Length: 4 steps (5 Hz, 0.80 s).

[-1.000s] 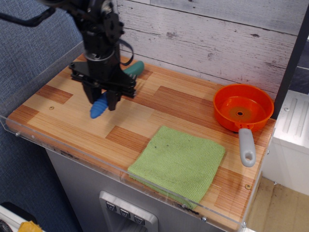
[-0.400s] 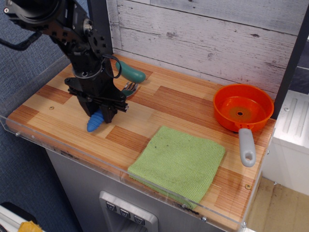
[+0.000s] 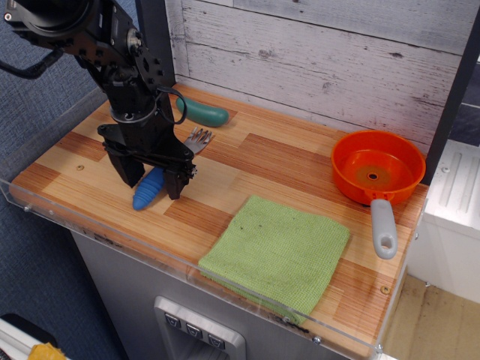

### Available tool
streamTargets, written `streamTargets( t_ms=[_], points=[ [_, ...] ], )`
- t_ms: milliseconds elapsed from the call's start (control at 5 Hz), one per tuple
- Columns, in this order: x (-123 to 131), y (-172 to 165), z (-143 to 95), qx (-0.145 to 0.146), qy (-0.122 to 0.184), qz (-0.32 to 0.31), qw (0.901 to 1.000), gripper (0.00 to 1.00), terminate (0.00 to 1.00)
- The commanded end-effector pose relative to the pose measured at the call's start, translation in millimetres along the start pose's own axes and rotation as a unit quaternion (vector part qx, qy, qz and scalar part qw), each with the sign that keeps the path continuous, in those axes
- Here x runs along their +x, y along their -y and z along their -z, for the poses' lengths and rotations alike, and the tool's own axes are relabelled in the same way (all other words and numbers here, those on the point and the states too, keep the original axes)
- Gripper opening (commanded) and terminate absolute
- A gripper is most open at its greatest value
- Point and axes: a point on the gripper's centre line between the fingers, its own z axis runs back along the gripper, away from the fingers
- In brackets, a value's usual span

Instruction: Put the spoon on the other side of the green rag perpendicular to the pickle.

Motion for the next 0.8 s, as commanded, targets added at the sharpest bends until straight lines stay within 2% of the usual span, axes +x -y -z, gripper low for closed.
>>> streamTargets(
  t_ms=[0, 200, 400, 600],
  points=[
    [31.8, 12.9, -39.5, 0.023, 0.008, 0.017, 0.9996, 1.00, 0.00],
    [42.5, 24.4, -61.5, 0.031, 0.006, 0.011, 0.9994, 1.00, 0.00],
    [49.1, 42.9, -83.5, 0.006, 0.001, 0.033, 0.9994, 1.00, 0.00],
    [47.5, 59.0, -108.4, -0.004, 0.011, 0.043, 0.9990, 1.00, 0.00]
  ],
)
